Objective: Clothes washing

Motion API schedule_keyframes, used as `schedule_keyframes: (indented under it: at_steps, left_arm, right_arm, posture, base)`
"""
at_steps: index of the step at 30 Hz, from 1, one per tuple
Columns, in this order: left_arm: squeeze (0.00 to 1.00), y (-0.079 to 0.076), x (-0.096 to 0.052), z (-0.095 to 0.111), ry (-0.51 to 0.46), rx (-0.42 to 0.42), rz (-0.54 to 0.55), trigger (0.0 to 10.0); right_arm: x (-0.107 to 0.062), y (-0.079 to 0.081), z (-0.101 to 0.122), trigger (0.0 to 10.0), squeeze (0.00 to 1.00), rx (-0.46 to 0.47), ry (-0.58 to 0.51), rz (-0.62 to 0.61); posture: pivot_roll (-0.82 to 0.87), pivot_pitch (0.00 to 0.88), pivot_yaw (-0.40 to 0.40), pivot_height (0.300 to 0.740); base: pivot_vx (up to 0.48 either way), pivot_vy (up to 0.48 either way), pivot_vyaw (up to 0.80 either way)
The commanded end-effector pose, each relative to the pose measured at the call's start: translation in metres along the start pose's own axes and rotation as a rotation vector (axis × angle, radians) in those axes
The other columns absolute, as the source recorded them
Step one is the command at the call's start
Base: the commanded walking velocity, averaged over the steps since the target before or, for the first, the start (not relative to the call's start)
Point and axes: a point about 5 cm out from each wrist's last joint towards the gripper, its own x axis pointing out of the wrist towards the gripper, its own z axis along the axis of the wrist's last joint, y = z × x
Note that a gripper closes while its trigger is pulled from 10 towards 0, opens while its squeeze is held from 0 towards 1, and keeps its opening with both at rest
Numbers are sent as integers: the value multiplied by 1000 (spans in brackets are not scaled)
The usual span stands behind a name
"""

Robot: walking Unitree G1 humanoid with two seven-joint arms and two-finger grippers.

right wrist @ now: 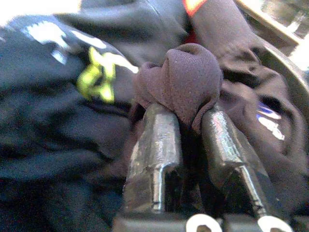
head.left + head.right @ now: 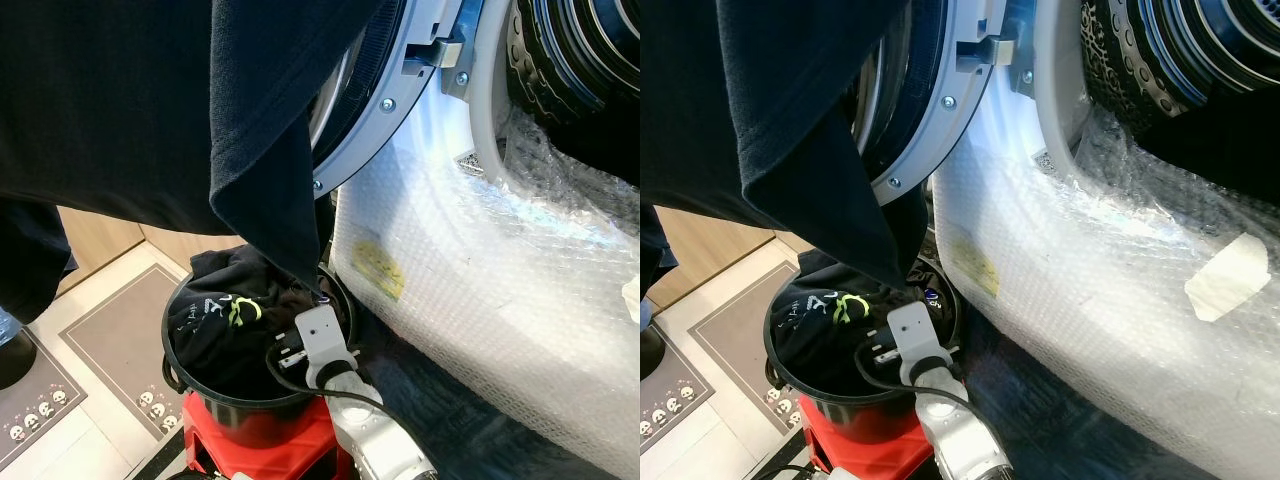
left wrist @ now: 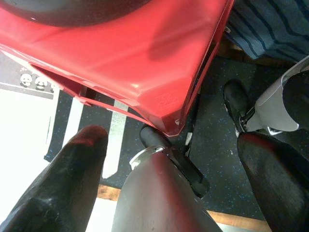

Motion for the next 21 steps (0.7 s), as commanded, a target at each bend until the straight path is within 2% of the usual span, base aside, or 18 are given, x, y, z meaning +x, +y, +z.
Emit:
schedule_keyframes:
  at_steps: [1, 2, 8, 10, 17, 21]
  left_arm:
    - [0, -35, -23, -66, 291, -34, -118, 10000]
    - [0, -34, -22, -65, 289, -30, -116, 10000]
    - [0, -28, -18, -58, 277, -7, -102, 10000]
    - [0, -25, -16, -55, 273, 2, -95, 10000]
    - [0, -19, -13, -50, 265, 25, -80, 10000]
    - [0, -14, -11, -46, 262, 47, -73, 10000]
  right_arm:
    - [-1, 26, 14, 9333, 0, 156, -77, 100]
    - [-2, 25, 15, 10000, 0, 160, -80, 105]
    - [-8, 7, 23, 10000, 0, 212, -145, 172]
    - [-14, 0, 28, 10000, 0, 208, -221, 229]
    - [-25, -23, 32, 10000, 0, 241, -283, 268]
    - [-42, -31, 37, 10000, 0, 249, -350, 372]
  posture:
    - [44, 156, -92, 740]
    - [40, 149, -91, 740]
    - [23, 109, -84, 740]
    - [14, 87, -80, 740]
    - [3, 41, -71, 740]
    - [-6, 5, -59, 740]
  base:
    - [0, 0, 0]
    - [0, 0, 0]
    - [0, 0, 0]
    - [0, 0, 0]
    - [0, 0, 0]
    - [0, 0, 0]
